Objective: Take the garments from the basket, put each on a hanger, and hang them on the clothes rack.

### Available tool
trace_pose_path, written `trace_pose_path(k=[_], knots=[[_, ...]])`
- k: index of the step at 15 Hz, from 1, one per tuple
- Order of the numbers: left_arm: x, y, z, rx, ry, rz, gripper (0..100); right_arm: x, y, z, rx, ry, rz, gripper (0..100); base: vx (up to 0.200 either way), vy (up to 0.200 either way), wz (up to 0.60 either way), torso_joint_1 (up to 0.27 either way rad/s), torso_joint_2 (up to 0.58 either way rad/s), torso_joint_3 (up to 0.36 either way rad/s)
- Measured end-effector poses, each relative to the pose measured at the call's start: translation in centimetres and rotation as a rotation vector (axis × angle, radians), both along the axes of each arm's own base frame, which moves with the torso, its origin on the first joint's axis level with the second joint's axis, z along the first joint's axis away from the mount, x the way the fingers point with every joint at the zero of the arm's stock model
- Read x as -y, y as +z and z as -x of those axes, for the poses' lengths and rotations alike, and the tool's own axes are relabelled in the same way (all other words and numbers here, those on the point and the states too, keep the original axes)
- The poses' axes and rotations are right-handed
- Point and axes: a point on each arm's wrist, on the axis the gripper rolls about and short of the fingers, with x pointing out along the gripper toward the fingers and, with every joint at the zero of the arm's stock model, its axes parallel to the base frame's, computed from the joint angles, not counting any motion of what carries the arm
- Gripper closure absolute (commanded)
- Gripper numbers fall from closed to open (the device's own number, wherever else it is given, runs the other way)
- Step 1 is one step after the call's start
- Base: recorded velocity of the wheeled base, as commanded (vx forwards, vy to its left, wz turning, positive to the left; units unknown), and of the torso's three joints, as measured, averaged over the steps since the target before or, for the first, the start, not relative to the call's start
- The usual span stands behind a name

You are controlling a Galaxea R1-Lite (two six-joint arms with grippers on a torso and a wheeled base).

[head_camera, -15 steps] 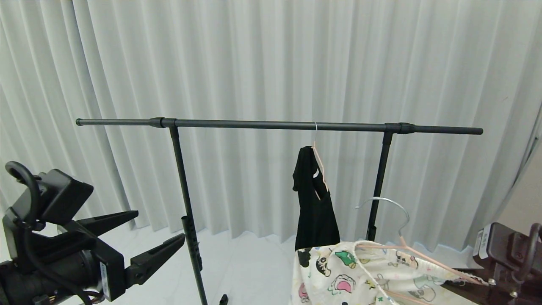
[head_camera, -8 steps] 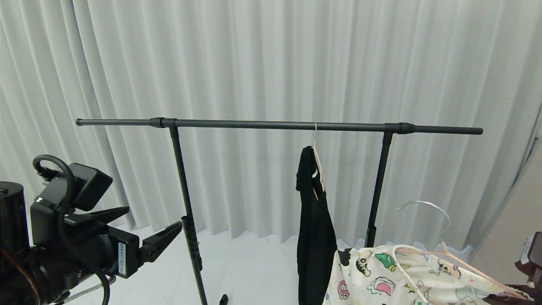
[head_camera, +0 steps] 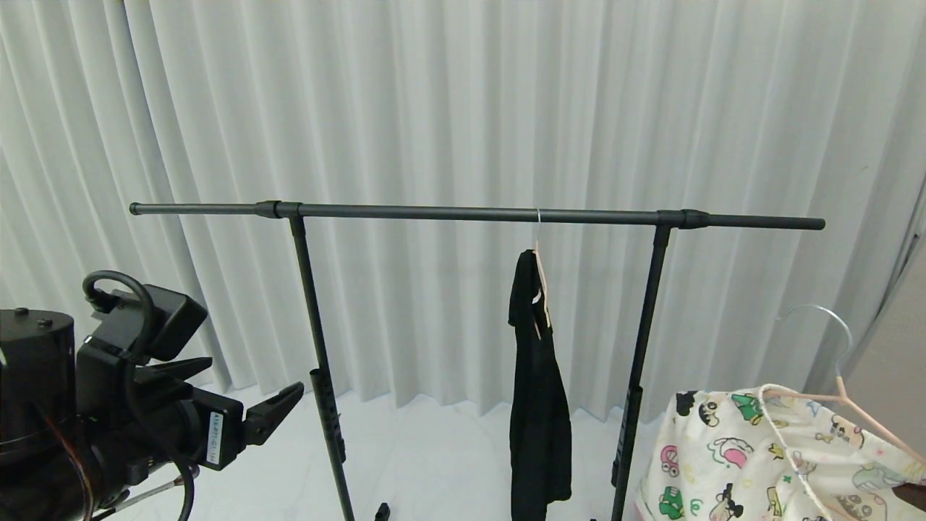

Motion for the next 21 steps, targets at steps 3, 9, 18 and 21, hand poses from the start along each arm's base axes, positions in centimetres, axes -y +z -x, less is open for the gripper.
trace_pose_path(k=[3,9,18,21], knots=[[-0.4,-0.1,-0.3,-0.002,0.019,-0.026,0,0.0,1.3,-1.7,0.008,-0.037,-0.009,100,0.000,0.000,0.00,0.000,0.00,0.000],[-0.4,0.3,-0.5,0.036,0.015,-0.028,0,-2.3,3.7,-6.7,0.081,0.023,-0.061,100,0.067,0.000,0.00,0.002,0.00,-0.002],[-0.3,0.3,-0.4,0.037,0.007,-0.032,0,-3.9,4.7,-8.1,0.140,0.081,-0.097,100,0.200,0.000,0.00,0.002,0.00,0.004],[-0.2,0.3,-0.4,0.037,0.000,-0.031,0,-4.2,4.7,-8.3,0.144,0.091,-0.099,100,0.067,0.000,0.00,0.002,0.00,0.001]])
